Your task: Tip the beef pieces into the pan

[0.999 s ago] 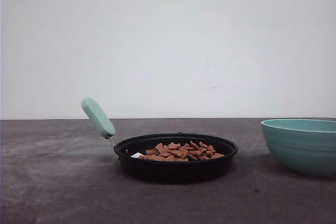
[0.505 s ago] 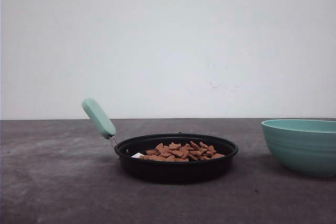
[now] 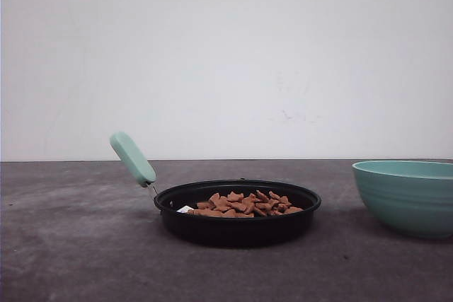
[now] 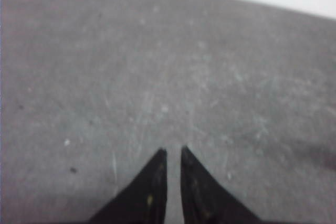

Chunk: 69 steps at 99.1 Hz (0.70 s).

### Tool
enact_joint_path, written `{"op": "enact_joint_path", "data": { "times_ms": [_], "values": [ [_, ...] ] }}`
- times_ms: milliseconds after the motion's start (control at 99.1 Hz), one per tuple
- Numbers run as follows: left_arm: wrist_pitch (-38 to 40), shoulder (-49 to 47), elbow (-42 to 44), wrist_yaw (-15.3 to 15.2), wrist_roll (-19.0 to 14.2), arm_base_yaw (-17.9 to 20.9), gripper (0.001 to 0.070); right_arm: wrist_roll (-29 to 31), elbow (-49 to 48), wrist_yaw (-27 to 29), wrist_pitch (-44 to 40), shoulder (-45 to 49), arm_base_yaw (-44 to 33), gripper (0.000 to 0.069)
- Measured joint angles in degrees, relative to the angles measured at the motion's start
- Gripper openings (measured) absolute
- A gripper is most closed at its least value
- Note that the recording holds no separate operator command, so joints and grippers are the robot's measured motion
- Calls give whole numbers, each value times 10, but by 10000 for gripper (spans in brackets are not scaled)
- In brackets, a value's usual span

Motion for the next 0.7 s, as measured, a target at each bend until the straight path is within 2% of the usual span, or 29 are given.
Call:
{"op": "enact_joint_path", "data": {
  "times_ms": [131,283,373,696],
  "values": [
    [17,-3,-5,8,21,2,22,0,0,0,0,0,0,11],
    [18,-3,-5,43,41,18,22,0,0,0,0,0,0,11],
    [18,-3,-5,44,44,31,22,0,0,0,0,0,0,11],
    [18,-3,-5,46,61,29,22,0,0,0,0,0,0,11]
  ]
}}
